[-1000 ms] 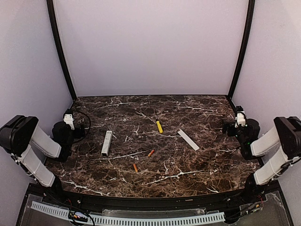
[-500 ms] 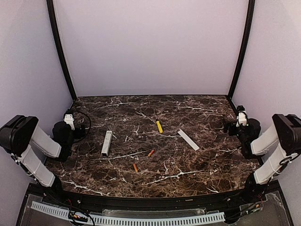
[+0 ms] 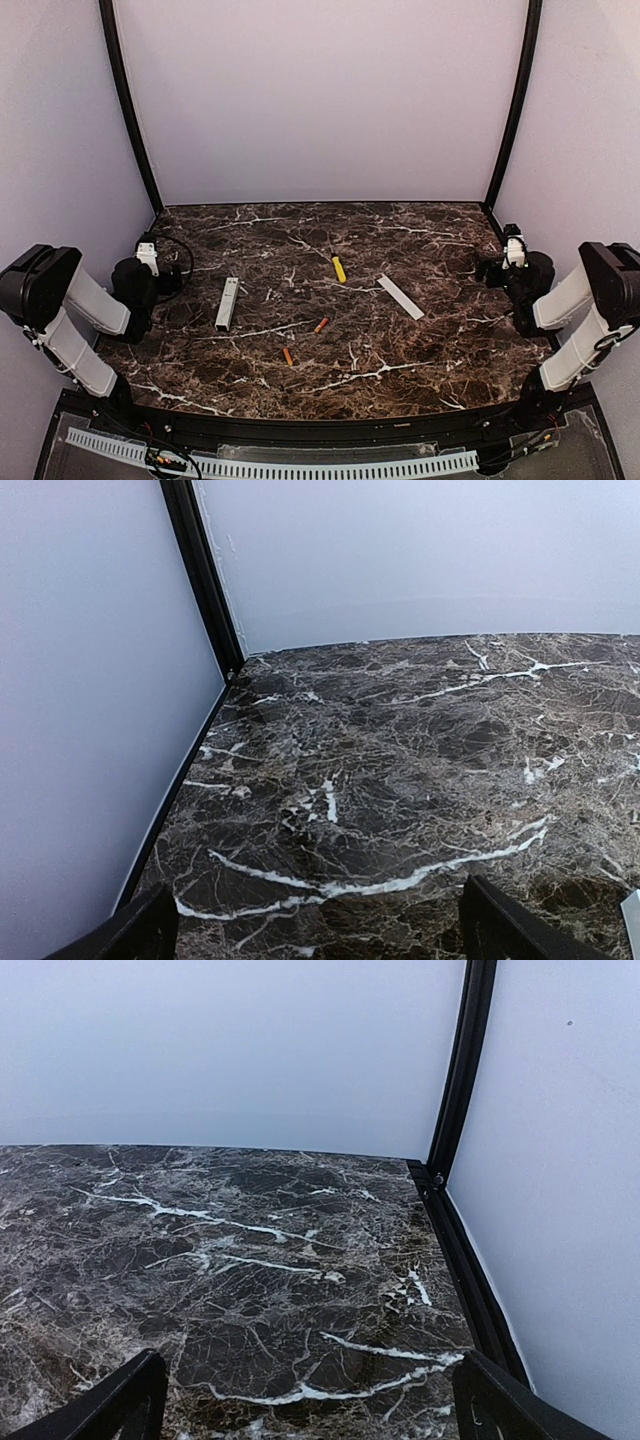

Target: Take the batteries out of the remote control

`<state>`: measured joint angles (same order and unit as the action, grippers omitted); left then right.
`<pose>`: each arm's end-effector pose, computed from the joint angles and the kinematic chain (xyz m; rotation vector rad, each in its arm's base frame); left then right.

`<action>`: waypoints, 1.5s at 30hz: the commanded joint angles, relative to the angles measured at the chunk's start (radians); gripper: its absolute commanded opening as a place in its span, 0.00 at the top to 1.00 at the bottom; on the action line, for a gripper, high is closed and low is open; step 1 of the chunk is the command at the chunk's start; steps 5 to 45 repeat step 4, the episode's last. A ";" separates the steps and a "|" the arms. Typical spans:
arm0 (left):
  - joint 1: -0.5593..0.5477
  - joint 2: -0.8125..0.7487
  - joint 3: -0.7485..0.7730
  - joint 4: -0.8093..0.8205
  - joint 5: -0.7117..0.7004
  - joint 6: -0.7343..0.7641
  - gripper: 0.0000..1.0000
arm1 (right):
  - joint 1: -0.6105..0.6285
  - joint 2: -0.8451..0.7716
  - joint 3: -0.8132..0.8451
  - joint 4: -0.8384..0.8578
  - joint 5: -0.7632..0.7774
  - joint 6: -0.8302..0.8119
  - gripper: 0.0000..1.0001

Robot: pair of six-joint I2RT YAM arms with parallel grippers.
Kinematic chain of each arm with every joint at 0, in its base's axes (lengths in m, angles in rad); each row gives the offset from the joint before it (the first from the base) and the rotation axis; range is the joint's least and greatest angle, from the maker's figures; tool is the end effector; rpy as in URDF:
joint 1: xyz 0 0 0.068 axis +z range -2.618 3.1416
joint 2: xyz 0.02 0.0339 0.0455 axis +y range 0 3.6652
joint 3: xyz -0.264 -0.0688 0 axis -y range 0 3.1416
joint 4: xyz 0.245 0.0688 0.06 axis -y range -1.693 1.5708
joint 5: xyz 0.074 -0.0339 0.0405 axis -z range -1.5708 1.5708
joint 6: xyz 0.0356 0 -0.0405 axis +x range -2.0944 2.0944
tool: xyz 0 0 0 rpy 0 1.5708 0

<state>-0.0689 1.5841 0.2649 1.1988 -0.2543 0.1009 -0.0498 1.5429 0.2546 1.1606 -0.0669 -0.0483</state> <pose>0.2503 -0.0083 0.1421 -0.0473 1.6923 0.2389 0.2470 -0.0099 0.1449 -0.0487 1.6975 -0.0165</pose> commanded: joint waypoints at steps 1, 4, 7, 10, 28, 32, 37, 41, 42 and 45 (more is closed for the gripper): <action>0.004 -0.006 0.010 -0.015 0.000 0.000 0.01 | -0.002 0.003 0.012 0.033 -0.002 -0.001 0.01; 0.006 -0.006 0.009 -0.015 0.000 -0.001 0.02 | -0.002 0.003 0.010 0.037 -0.001 -0.001 0.01; 0.006 -0.006 0.009 -0.015 0.000 -0.001 0.02 | -0.002 0.003 0.010 0.037 -0.001 -0.001 0.01; 0.006 -0.006 0.009 -0.015 0.000 -0.001 0.02 | -0.002 0.003 0.010 0.037 -0.001 -0.001 0.01; 0.006 -0.006 0.009 -0.015 0.000 -0.001 0.02 | -0.002 0.003 0.010 0.037 -0.001 -0.001 0.01; 0.006 -0.006 0.009 -0.015 0.000 -0.001 0.02 | -0.002 0.003 0.010 0.037 -0.001 -0.001 0.01; 0.006 -0.006 0.009 -0.015 0.000 -0.001 0.02 | -0.002 0.003 0.010 0.037 -0.001 -0.001 0.01; 0.006 -0.006 0.009 -0.015 0.000 -0.001 0.02 | -0.002 0.003 0.010 0.037 -0.001 -0.001 0.01; 0.006 -0.006 0.009 -0.015 0.000 -0.001 0.02 | -0.002 0.003 0.010 0.037 -0.001 -0.001 0.01; 0.006 -0.006 0.009 -0.015 0.000 -0.001 0.02 | -0.002 0.003 0.010 0.037 -0.001 -0.001 0.01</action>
